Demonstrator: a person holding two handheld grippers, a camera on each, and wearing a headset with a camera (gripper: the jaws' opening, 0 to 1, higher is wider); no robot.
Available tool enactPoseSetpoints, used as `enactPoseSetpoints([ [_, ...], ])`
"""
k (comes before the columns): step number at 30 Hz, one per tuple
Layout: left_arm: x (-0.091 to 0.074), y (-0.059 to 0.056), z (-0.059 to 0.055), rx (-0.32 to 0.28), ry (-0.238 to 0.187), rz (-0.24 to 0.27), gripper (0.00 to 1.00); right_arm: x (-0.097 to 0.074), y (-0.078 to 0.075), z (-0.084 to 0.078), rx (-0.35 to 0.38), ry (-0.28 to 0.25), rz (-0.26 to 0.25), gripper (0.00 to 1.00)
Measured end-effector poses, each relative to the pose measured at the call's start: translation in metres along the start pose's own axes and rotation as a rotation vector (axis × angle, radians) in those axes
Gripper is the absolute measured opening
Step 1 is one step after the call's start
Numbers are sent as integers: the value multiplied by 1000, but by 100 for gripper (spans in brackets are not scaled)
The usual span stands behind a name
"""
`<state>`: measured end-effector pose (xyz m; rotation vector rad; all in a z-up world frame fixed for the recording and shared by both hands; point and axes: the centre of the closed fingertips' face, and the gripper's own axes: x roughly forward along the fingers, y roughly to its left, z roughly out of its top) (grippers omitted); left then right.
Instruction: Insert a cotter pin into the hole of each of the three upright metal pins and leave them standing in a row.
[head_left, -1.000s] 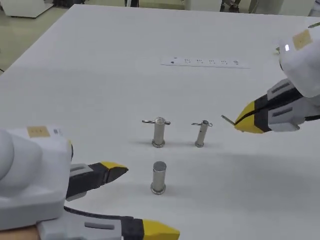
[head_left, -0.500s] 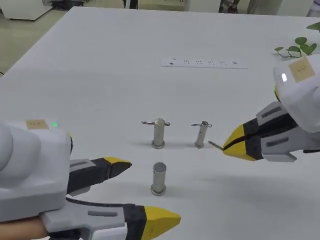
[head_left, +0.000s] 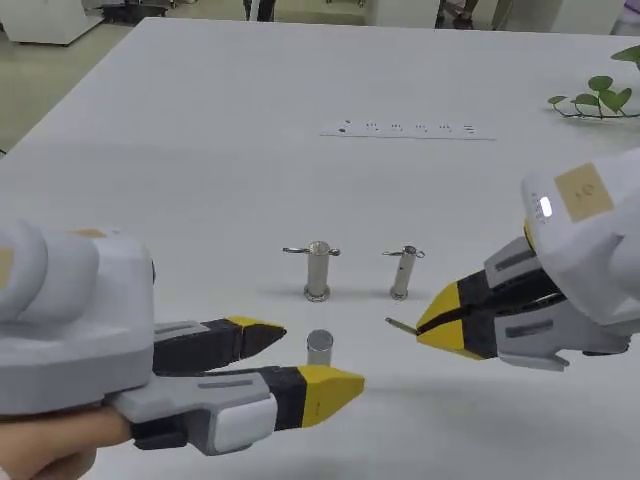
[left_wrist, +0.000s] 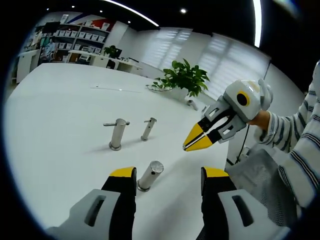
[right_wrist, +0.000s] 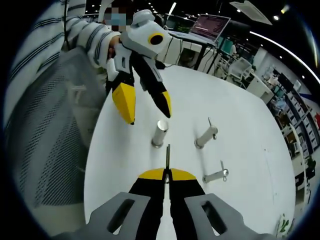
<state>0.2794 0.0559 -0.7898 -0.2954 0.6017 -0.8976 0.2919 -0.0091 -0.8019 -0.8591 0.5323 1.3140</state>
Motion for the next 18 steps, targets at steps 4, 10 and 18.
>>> enactPoseSetpoints([
  [4,3,-1,3,-22,-7,1,47,5,9,3,-18,-11,10,2],
  [10,7,-3,4,-41,-7,-5,39,10,16,9,-33,-29,11,2],
  [18,5,-4,7,-37,-11,-5,33,11,20,23,-56,-55,13,2],
])
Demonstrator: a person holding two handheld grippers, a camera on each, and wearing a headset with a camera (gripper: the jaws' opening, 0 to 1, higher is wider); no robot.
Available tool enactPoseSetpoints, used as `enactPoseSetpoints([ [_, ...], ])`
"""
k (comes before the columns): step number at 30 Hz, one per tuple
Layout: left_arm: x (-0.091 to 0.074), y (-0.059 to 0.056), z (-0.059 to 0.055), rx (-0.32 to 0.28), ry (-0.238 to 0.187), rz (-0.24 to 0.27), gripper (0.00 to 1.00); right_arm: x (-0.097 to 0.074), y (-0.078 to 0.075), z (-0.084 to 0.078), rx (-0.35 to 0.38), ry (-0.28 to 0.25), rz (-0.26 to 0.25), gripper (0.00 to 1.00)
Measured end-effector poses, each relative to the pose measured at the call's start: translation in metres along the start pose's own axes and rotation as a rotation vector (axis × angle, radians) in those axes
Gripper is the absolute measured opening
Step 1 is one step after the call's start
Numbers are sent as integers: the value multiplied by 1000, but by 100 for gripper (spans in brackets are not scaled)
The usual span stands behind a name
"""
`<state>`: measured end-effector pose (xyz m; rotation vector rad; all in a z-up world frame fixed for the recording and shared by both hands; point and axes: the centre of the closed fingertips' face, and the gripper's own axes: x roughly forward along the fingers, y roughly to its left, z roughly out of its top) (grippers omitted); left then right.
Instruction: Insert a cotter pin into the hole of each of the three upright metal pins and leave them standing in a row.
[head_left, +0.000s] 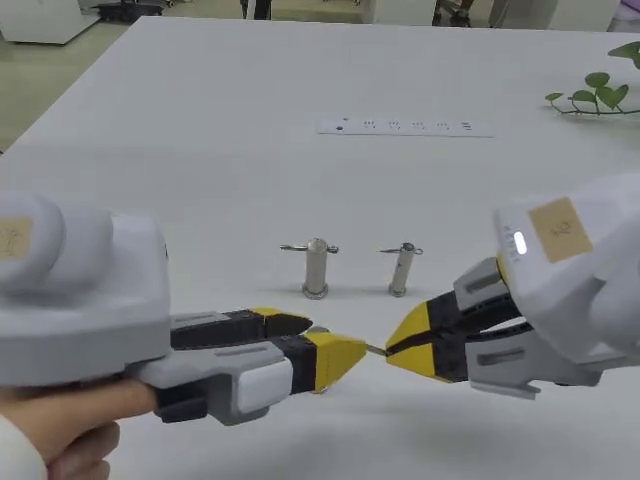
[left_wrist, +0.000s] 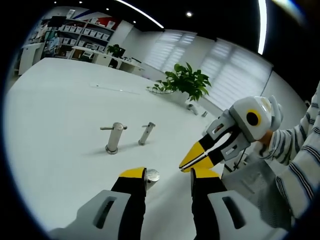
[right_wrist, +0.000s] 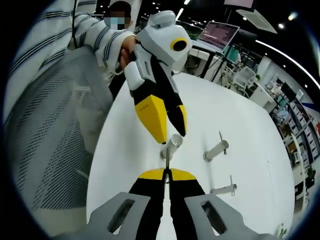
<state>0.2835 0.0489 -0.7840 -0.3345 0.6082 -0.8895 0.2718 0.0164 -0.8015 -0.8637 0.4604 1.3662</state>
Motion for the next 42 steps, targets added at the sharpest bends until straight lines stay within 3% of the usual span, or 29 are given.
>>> enactPoseSetpoints([
  [11,-1,-8,1,-4,0,-23,25,1,-1,11,-33,-14,-6,2],
  [18,4,-13,-3,-51,8,-46,20,0,-1,15,-48,-17,-11,2],
  [30,10,-13,-11,-161,36,-53,10,0,1,11,-56,-9,-4,2],
  [42,12,-19,-15,-206,65,-70,2,1,3,10,-79,3,2,2],
])
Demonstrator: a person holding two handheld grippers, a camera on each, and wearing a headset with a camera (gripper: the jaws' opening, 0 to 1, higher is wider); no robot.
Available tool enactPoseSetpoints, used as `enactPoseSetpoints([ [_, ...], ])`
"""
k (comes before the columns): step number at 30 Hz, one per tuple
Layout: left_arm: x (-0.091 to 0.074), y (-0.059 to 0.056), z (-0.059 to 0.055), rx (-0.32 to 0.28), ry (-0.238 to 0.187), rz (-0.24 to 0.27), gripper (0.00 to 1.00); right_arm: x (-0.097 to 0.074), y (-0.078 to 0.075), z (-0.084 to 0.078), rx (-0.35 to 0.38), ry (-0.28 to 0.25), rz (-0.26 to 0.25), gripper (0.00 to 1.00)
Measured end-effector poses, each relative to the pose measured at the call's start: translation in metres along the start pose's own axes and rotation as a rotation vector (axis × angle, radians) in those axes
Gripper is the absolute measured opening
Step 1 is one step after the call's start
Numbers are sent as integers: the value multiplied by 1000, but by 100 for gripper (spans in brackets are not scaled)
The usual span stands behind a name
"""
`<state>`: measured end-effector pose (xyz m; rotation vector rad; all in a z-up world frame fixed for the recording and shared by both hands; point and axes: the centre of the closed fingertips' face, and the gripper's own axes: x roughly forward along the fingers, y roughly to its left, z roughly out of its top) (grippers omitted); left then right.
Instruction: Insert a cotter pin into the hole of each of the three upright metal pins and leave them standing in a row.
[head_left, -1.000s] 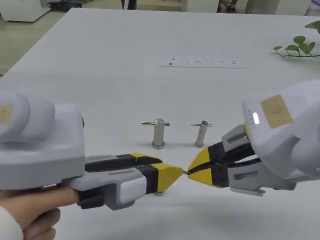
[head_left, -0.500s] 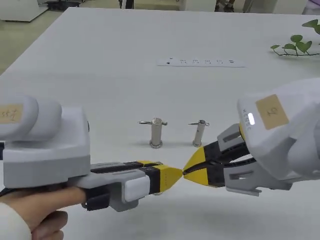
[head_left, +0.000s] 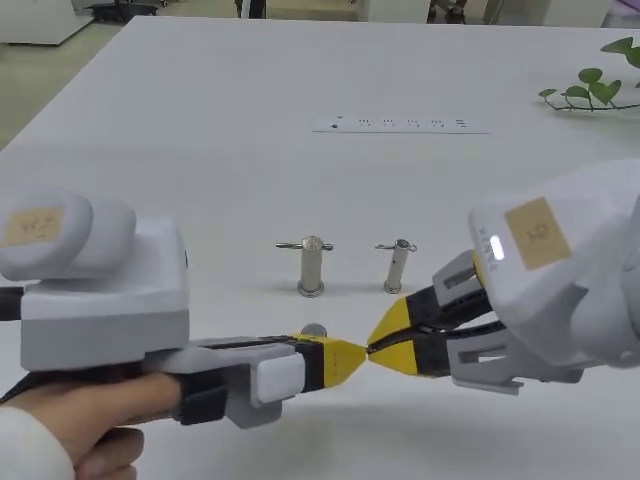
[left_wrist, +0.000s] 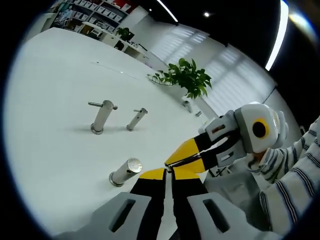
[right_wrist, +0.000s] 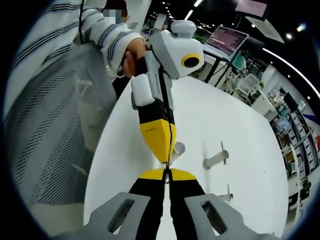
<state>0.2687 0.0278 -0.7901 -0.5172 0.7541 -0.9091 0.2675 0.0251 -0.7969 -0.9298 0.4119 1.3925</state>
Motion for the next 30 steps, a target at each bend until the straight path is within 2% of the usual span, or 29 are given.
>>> enactPoseSetpoints([
  [11,0,-1,1,-27,3,-2,2,-1,-2,0,-16,5,-6,2],
  [19,0,-2,5,-92,-11,-18,3,-3,-1,1,-38,10,-13,2],
  [30,2,-2,-1,-64,23,-4,2,-3,1,0,-46,17,-13,2],
])
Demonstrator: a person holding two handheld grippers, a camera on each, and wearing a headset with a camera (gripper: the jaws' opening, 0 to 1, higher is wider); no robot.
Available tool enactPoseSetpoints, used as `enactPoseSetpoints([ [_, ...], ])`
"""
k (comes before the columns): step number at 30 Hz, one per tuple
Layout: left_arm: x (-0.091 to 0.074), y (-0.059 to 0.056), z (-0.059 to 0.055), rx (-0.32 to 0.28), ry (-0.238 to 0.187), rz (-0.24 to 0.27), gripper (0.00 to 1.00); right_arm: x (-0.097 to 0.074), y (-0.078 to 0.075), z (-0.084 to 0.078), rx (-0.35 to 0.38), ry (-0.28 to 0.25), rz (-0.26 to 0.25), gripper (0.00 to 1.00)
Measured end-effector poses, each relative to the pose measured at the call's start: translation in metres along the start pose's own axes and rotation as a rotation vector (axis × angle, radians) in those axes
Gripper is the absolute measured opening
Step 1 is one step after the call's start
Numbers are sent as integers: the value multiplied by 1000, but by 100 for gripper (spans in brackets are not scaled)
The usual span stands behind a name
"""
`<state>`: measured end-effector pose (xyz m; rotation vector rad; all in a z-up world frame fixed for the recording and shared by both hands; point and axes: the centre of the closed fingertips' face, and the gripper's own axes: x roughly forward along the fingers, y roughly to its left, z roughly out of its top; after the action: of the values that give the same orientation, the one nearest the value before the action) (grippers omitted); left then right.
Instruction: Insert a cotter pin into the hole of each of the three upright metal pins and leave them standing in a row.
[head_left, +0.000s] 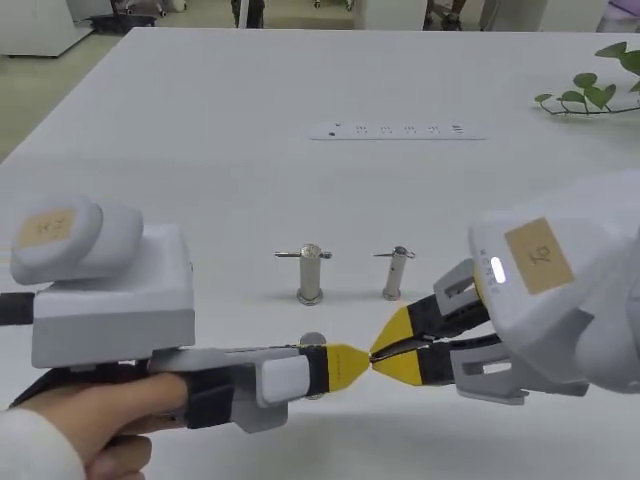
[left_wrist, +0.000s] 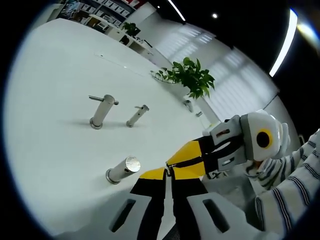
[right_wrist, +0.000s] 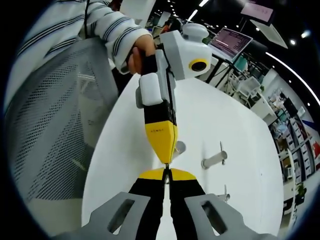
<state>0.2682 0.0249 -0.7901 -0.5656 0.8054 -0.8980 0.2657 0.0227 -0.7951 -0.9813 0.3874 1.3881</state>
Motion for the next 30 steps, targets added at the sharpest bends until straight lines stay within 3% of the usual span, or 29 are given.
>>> enactPoseSetpoints([
  [3,0,-1,0,4,1,-4,2,-1,0,1,-1,-2,0,2],
  [8,-2,-2,-3,1,37,-11,1,-1,3,3,-3,-9,8,2],
  [11,-2,-2,-4,60,50,3,1,0,3,2,-4,-6,11,2],
  [22,1,-2,-6,64,51,8,0,-1,5,0,13,-19,24,4],
  [25,1,0,-7,59,50,15,0,0,7,0,26,-27,42,7],
  [27,1,1,-8,67,56,22,0,0,6,2,39,-39,33,15],
  [30,-1,0,-6,85,46,16,0,-1,3,-6,99,-22,28,18],
])
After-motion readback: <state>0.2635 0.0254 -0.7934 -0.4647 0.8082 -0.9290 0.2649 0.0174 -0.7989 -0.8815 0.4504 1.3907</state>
